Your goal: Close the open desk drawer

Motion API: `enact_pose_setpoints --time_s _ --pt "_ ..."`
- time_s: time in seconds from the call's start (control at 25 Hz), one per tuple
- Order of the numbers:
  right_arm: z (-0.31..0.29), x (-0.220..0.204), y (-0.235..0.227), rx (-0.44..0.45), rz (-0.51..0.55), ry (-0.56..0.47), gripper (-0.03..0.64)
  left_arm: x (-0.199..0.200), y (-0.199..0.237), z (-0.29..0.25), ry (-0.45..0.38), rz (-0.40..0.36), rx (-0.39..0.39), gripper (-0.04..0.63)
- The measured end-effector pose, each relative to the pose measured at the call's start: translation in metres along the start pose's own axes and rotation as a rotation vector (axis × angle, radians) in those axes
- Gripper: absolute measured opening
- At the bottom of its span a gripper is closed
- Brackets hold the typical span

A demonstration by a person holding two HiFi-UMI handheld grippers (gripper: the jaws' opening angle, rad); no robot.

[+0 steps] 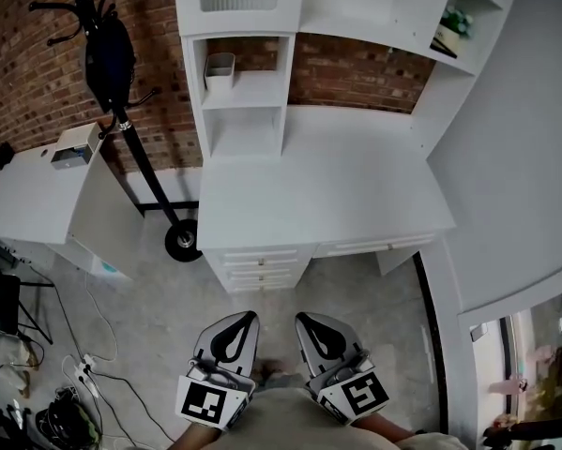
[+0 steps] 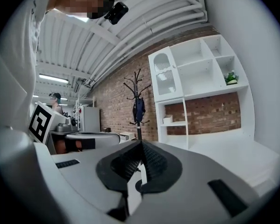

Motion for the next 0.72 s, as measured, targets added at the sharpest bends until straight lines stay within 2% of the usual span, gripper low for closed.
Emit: enact_pose_setpoints --time_s 0.2,0.72 --pt "-0.0026 -0.0039 0.0050 0.025 0.026 0.008 0.028 -0.0015 0.0002 0.0010 -0.010 0.017 0.013 0.018" --pt "-0.0052 -0.0105 -0.0025 0.011 0.023 0.026 0.028 -0.0026 0.0028 -0.0048 -0.005 0.003 -0.005 0.018"
Point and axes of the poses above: the fingertips, and each gripper's own axes: z backward along the fingers, y to its left, x out of its top, the point moved 2 cm from there along z, backward along the fingers
